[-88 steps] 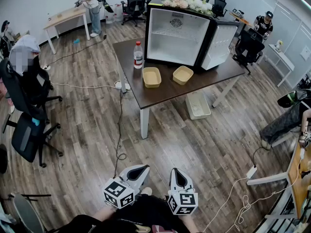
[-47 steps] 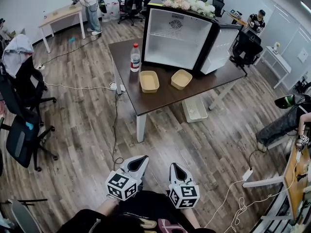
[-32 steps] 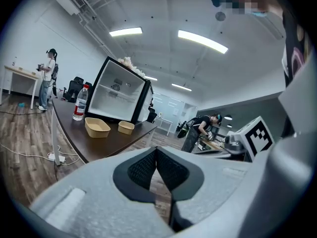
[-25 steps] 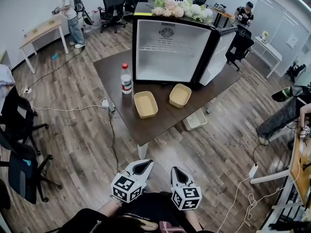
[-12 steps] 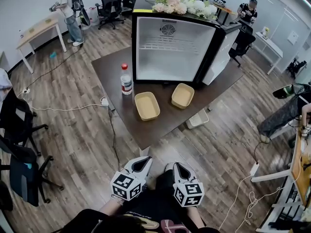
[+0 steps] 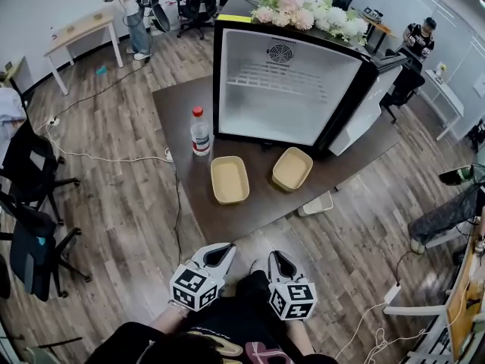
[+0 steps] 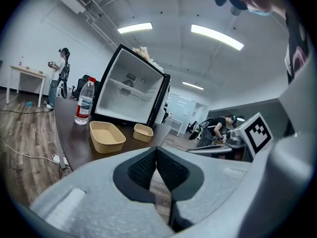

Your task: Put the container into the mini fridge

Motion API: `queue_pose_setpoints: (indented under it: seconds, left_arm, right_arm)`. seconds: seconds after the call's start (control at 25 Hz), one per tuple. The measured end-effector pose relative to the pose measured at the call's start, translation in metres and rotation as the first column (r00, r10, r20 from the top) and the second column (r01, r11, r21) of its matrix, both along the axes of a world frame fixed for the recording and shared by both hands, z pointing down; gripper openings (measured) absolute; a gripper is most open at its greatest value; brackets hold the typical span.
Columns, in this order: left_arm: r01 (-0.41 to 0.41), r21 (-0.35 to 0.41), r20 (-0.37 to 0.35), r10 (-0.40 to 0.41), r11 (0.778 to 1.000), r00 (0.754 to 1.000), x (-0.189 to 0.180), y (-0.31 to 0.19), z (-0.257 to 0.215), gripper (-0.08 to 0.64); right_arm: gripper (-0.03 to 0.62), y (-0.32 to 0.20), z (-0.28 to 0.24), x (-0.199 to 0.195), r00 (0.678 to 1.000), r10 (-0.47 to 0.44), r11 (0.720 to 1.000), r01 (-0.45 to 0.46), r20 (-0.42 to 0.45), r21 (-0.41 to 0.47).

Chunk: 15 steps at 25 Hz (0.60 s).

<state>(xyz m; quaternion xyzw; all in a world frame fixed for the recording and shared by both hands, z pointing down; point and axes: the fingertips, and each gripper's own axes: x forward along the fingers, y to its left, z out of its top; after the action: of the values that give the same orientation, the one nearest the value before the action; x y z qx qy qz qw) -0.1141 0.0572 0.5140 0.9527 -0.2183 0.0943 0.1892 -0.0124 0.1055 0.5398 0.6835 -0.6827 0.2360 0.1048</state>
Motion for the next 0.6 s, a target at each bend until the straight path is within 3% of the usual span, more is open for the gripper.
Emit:
queue_pose_setpoints:
  seconds: [0.6]
  left_arm:
    - [0.151,-0.007,0.018,-0.151,0.988,0.988,0.106,-0.083,-0.002,0.009]
  right_arm:
    - [0.037,-0.101,-0.004,0.104,0.980,-0.199,0.980,0.199,-0.018,-0.018]
